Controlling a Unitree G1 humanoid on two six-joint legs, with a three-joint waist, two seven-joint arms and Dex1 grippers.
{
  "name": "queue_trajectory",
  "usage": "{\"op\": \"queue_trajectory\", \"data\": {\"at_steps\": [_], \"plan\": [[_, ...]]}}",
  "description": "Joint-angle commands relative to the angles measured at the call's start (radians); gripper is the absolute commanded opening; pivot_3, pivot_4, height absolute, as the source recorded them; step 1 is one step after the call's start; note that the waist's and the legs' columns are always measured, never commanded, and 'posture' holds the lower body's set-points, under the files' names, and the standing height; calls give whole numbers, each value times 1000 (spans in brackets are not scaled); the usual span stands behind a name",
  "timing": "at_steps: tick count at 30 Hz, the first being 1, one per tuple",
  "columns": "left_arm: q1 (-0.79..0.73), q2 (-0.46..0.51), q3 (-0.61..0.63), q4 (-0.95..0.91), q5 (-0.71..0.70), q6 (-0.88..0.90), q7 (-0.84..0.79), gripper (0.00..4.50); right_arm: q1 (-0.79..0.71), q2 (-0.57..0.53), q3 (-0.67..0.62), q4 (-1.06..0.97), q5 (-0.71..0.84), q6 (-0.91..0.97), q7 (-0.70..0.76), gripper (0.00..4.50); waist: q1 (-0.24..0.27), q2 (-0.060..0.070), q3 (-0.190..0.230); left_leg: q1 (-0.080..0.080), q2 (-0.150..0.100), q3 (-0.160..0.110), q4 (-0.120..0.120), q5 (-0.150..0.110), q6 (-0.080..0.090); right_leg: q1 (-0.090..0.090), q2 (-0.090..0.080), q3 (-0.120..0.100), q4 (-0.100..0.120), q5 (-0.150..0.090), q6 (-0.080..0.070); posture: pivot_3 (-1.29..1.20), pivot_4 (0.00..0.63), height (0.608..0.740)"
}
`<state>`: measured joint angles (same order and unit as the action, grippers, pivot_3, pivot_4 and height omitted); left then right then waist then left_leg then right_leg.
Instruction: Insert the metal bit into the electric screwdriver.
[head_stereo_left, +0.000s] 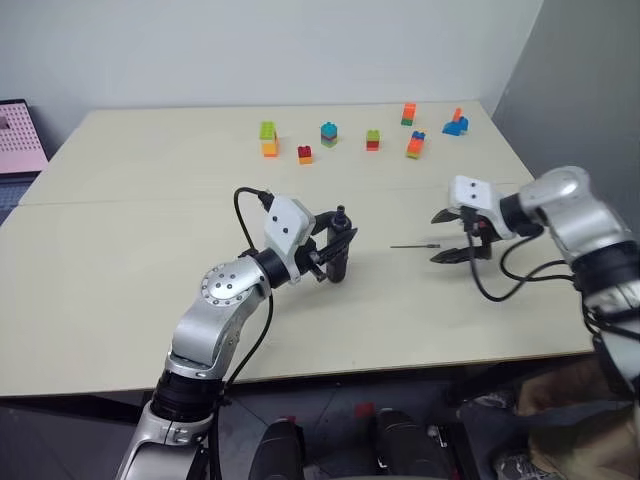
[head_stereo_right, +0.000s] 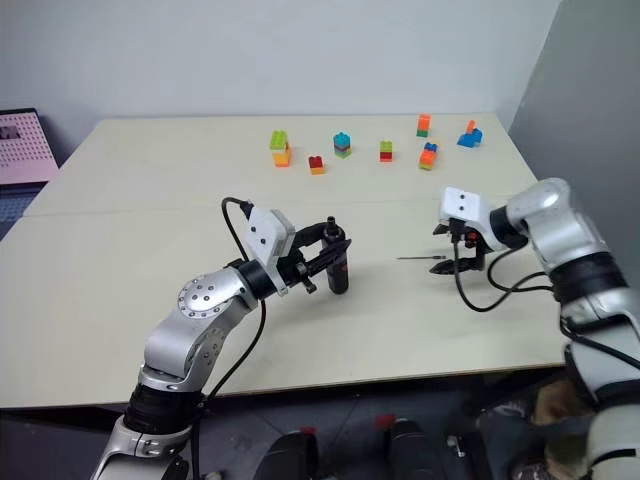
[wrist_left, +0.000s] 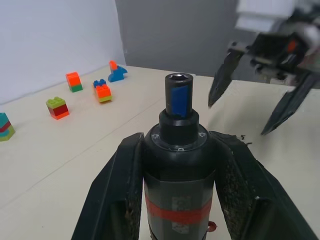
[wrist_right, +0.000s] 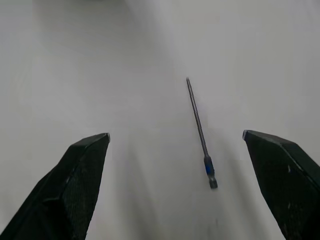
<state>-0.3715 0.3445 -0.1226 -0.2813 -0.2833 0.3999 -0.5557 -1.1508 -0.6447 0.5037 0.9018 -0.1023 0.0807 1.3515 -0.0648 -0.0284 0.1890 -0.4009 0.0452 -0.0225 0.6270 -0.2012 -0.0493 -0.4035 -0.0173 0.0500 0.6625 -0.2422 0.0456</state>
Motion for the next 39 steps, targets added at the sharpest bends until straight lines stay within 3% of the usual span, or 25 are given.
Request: {"op": "queue_trajectory", "data": {"at_steps": [1, 8, 14, 27, 34, 39], "plan": [[42, 3, -11, 12, 28, 40, 28, 1636, -94, 61, 28, 235, -111, -117, -32, 4500, 2, 0, 0, 0, 0, 0, 0, 0, 0, 0, 0, 0, 0, 0, 0, 0, 150, 740], [80, 9, -13, -37, 29, 57, 46, 1636, -164, 175, 18, 418, -218, -114, -146, 4500, 8, 0, 0, -1, 0, 0, 0, 0, 0, 0, 0, 0, 0, 0, 0, 0, 150, 740], [95, 12, -18, -56, 37, 60, 59, 1636, -177, 210, -3, 452, -256, -58, -122, 3347, 7, 1, 0, 0, 0, 0, 0, 0, 0, 0, 0, 0, 1, 0, -1, 0, 150, 740], [80, 5, -33, -21, 43, 42, 57, 1636, -155, 209, -57, 448, -275, -18, -35, 104, 6, 1, -1, 0, 0, 0, 0, 0, 0, 0, 0, 0, 1, 0, -1, 0, 150, 740], [67, 8, -43, 0, 43, 31, 42, 1636, -152, 188, -102, 440, -252, 16, -7, 0, 7, 1, 0, 0, 0, 0, 0, 0, 0, 0, 0, 0, 1, -1, -1, 0, 150, 740], [55, 7, -43, 16, 46, 27, 34, 1636, -180, 166, -208, 414, -168, 55, 23, 0, 7, 1, 0, 0, 0, -1, 0, 0, 0, 0, 0, 0, 1, -1, -1, 0, 150, 740]]}}
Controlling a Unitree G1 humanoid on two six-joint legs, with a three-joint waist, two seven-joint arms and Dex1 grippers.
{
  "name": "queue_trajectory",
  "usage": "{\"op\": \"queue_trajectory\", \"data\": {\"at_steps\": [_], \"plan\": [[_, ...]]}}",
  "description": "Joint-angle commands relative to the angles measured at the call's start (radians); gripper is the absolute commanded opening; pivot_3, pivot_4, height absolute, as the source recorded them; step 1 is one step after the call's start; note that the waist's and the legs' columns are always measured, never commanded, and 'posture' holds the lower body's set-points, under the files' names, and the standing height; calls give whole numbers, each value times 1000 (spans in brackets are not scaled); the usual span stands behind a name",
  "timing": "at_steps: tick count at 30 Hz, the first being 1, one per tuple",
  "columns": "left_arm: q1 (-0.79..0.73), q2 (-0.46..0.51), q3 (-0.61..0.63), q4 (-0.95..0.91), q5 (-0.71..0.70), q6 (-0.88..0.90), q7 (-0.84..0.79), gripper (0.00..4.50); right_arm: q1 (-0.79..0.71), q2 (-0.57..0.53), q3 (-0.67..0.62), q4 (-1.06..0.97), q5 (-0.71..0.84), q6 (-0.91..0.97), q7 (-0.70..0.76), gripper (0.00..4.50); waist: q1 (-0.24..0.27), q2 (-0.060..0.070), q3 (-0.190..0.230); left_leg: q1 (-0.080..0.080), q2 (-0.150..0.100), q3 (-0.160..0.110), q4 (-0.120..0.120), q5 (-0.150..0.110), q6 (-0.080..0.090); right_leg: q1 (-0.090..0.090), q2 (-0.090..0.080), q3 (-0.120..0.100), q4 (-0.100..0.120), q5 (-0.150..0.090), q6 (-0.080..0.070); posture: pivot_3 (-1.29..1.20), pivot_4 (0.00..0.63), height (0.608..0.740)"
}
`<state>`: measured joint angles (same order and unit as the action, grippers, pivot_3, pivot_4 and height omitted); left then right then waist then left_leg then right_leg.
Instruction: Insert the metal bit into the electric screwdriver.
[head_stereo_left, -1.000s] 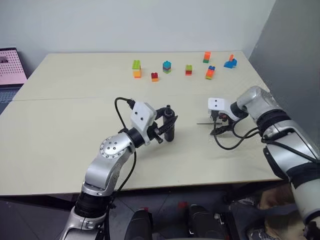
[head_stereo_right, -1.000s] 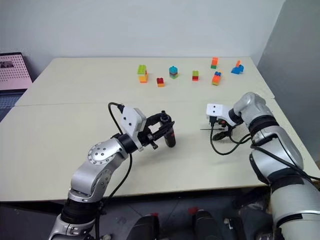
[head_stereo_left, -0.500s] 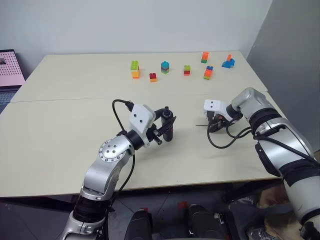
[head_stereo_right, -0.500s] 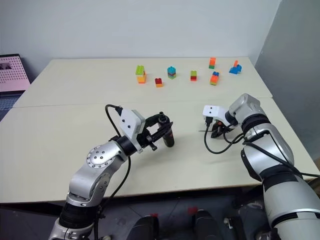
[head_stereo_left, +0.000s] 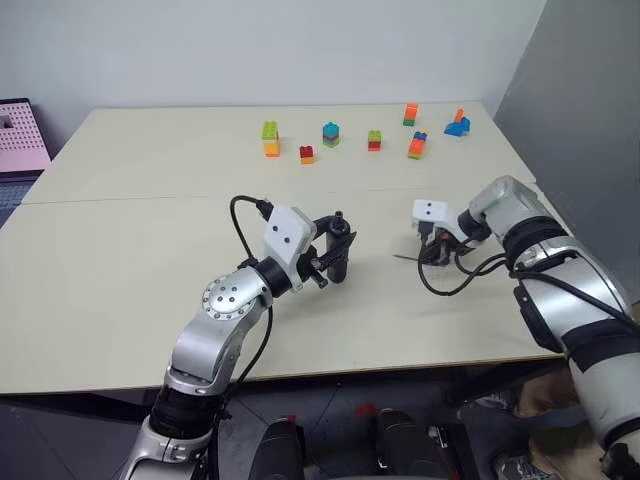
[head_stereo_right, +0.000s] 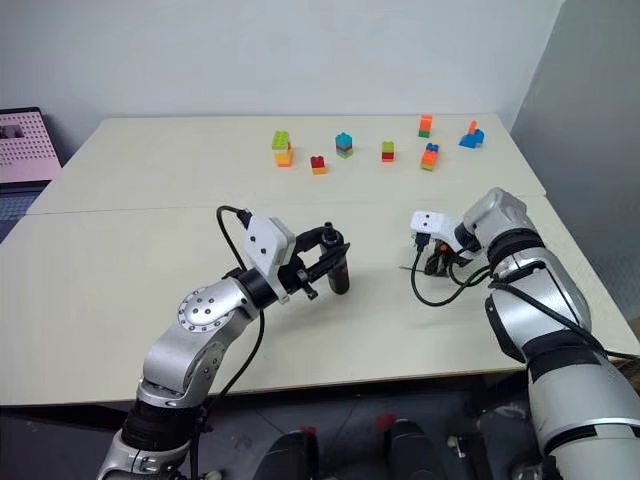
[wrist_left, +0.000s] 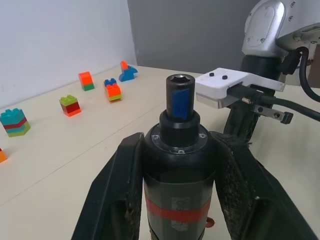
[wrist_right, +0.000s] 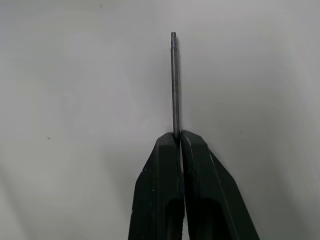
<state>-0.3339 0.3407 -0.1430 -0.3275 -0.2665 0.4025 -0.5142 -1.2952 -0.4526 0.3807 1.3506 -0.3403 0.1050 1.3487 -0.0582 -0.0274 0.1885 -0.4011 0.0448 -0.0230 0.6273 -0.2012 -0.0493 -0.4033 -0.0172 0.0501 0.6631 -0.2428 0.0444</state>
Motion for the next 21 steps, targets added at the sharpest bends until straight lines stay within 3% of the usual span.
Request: {"op": "queue_trajectory", "data": {"at_steps": [1, 9, 17, 21], "plan": [[15, 10, -22, 66, 30, 24, -7, 1636, -40, -33, -107, -43, 87, 32, 26, 0, 0, 0, 0, 0, 0, 0, 0, 0, 0, 0, 0, 0, 0, 0, 0, 0, 150, 740], [-16, -24, 6, 83, 16, 30, 28, 1636, 4, -83, -350, -241, 306, 79, -44, 0, 0, 0, 0, 0, 0, 0, 0, 0, 0, 0, 0, 0, -1, -1, -1, 0, 150, 740], [-53, -38, 19, 41, -43, 79, 11, 1636, 368, 0, -629, -1147, 746, 494, -232, 0, 5, 1, 1, -3, 0, -2, -1, 0, 0, -1, 0, -1, -1, 1, 3, 0, 150, 740], [-94, -32, 19, 16, -94, 108, -42, 1635, 467, 55, -699, -1430, 972, 686, -340, 0, 5, 1, 1, -3, 0, -2, -1, 0, 0, -2, 0, -2, -1, 1, 3, 0, 150, 740]]}}
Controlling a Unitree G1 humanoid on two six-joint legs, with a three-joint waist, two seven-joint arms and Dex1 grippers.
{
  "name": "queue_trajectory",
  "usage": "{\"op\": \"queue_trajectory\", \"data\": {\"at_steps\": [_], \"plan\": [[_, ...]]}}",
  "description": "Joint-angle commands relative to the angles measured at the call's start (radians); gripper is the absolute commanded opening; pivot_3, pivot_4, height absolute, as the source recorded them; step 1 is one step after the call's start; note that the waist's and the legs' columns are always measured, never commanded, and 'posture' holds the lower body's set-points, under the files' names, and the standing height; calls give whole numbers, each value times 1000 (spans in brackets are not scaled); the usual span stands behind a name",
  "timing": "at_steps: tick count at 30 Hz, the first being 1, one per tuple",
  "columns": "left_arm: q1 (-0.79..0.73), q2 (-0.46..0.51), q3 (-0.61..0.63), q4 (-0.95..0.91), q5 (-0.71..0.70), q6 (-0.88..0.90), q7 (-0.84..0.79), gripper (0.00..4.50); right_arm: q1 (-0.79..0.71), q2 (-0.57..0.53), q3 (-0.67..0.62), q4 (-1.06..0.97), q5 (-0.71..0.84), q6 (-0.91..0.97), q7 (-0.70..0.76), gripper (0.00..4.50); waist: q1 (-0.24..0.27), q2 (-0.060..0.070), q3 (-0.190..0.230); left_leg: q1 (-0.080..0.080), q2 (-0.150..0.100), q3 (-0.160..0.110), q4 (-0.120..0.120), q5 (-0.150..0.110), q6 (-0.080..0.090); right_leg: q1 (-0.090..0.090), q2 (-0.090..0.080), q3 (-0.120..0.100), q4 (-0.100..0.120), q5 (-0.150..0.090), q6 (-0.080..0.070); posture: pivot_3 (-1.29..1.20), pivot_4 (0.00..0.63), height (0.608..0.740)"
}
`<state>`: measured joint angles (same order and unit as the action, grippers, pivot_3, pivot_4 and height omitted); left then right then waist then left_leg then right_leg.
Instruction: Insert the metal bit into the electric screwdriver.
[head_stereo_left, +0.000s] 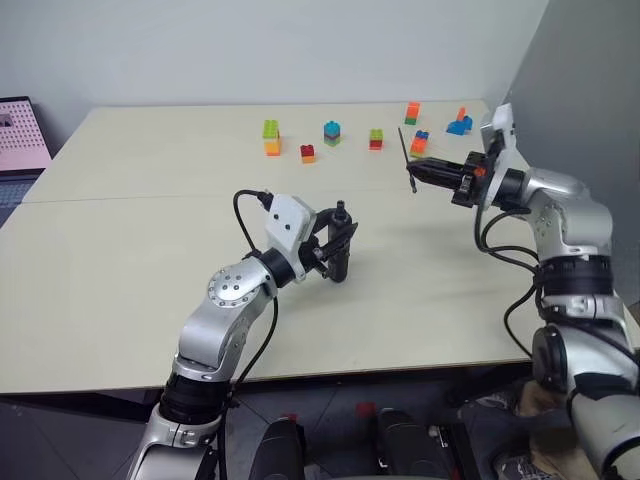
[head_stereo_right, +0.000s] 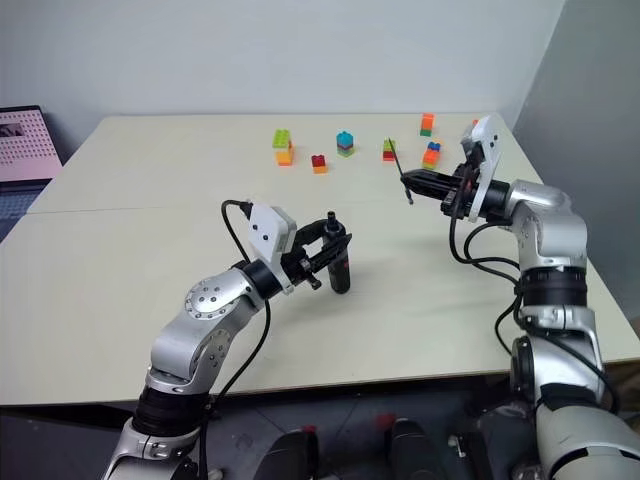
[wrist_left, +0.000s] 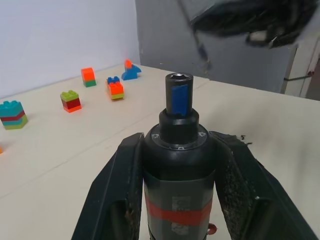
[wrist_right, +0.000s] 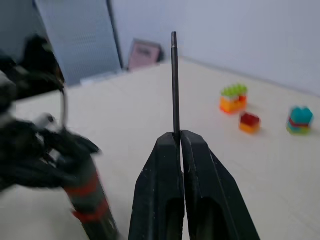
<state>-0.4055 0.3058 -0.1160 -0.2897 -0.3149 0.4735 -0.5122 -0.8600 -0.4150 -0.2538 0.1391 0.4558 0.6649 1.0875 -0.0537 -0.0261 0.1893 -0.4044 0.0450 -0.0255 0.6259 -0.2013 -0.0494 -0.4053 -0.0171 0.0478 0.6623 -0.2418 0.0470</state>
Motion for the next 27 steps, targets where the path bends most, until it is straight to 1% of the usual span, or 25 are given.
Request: {"op": "queue_trajectory", "data": {"at_steps": [1, 3, 7, 12, 15, 21, 24, 27], "plan": [[-33, 6, -7, -24, -51, 39, -56, 1635, 47, 29, -73, -261, 212, 150, -107, 0, 1, 0, 0, 0, 0, 0, 0, 0, 0, 0, 0, 0, 0, 0, -1, 0, 150, 740], [-49, 10, -6, -19, -55, 40, -74, 1633, 65, 48, -88, -319, 280, 187, -162, 0, 2, 0, 0, -1, 0, 0, 0, 0, 0, 0, 0, -1, -1, -2, -4, 0, 150, 740], [-71, 8, -10, -4, -56, 36, -103, 1633, 87, 68, -94, -390, 379, 220, -234, 0, 3, 0, 0, -5, 0, 0, 1, 0, 0, -2, -1, -1, -4, -2, -4, 0, 150, 740], [-81, 2, -22, 1, -51, 24, -128, 1633, 101, 57, -81, -407, 442, 224, -279, 0, 6, 0, 0, -11, 0, 0, 0, 0, 0, -7, -1, -1, -5, 0, 0, 0, 150, 740], [-82, -2, -23, 6, -47, 22, -129, 1633, 104, 48, -74, -405, 469, 224, -289, 0, 10, 0, 0, -12, 0, 0, 0, 0, 0, -7, -1, -2, -5, 0, 1, 0, 150, 740], [-74, -4, -26, -9, -60, 16, -149, 1633, 110, 34, -48, -404, 492, 205, -297, 0, 14, 0, 0, -12, 0, 0, 0, 0, 0, -8, -1, -2, -5, 0, 0, 0, 150, 740], [-77, -2, -25, -19, -80, 20, -179, 1633, 122, 27, -16, -408, 464, 165, -284, 0, 14, 0, 0, -12, 0, 0, 0, 0, 0, -8, -1, -2, -5, -1, 0, 0, 150, 740], [-85, 16, -31, -19, -101, 22, -238, 1633, 140, 30, 36, -414, 405, 85, -266, 0, 14, 0, 0, -12, 0, 0, 0, 0, 0, -8, 0, -2, -6, -1, 0, 0, 150, 740]]}}
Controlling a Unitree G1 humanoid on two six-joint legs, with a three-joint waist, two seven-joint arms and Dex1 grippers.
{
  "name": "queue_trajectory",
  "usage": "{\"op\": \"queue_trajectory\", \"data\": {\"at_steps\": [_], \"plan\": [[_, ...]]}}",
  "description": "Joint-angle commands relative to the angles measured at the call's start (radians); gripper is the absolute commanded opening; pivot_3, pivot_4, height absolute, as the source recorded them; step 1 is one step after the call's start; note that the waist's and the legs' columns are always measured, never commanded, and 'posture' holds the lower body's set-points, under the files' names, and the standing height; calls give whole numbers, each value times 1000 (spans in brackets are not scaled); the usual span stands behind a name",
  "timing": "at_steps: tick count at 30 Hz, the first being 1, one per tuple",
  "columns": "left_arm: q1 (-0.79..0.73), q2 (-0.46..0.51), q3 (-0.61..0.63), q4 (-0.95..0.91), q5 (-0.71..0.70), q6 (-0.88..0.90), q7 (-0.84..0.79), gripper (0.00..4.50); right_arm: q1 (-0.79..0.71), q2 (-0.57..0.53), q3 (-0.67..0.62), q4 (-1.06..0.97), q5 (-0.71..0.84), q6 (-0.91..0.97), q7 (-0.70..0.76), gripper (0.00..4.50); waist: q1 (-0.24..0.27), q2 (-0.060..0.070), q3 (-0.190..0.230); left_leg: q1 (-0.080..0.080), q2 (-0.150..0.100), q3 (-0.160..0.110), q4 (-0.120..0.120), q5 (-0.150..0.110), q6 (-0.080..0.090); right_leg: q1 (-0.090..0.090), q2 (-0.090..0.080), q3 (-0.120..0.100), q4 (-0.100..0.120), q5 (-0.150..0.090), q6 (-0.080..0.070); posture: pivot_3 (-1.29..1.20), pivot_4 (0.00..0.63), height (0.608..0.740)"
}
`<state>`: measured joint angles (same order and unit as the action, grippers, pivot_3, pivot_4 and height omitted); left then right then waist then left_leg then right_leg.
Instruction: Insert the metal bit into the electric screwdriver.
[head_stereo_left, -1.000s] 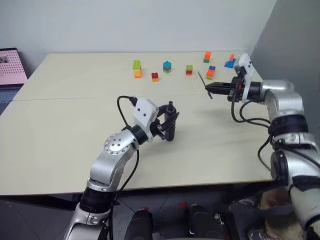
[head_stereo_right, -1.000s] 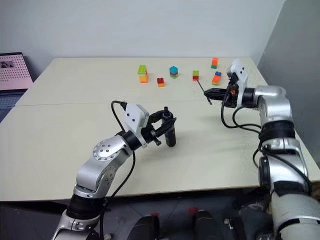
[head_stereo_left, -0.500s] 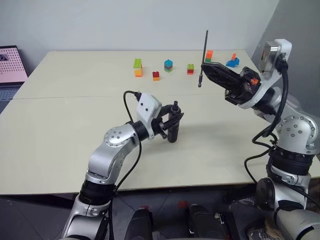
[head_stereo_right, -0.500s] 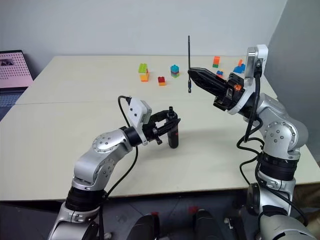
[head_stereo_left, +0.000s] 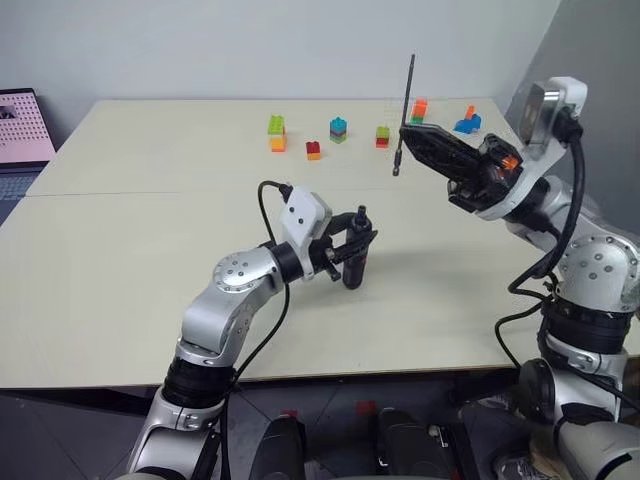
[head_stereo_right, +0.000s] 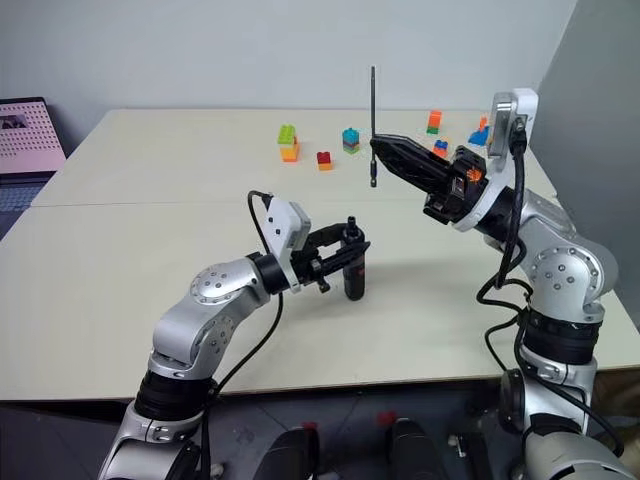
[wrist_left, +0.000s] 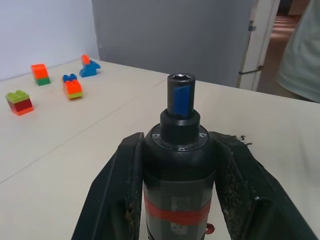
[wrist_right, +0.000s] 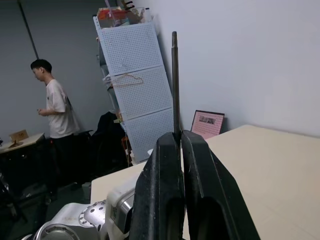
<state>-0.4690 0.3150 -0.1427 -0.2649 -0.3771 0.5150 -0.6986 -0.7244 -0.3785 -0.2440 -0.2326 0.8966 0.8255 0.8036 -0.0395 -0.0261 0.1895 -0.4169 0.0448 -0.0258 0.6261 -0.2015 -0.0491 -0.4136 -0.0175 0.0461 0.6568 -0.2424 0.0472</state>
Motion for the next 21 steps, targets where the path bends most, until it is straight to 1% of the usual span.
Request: {"op": "queue_trajectory", "data": {"at_steps": [1, 12, 21], "plan": [[-21, 15, -8, -38, -42, -20, -70, 1633, 12, -4, 41, -41, -49, -100, 28, 0, 0, 0, 0, 0, 0, 0, 0, 0, 0, 0, 0, 0, 0, 0, 0, 0, 150, 740], [3, 58, -36, 65, 10, -149, -187, 1633, 66, -5, 117, 39, -79, -235, 177, 0, 1, 0, 0, 0, 0, 0, 0, 0, 0, -1, 0, 0, 0, -1, -1, 0, 150, 740], [15, 60, -24, 89, 6, -163, -187, 1633, 92, 29, 138, 75, -118, -359, 227, 0, 0, 0, 0, 0, 0, 0, 0, 0, 0, 0, 0, 0, 0, -1, -1, 0, 150, 740]]}}
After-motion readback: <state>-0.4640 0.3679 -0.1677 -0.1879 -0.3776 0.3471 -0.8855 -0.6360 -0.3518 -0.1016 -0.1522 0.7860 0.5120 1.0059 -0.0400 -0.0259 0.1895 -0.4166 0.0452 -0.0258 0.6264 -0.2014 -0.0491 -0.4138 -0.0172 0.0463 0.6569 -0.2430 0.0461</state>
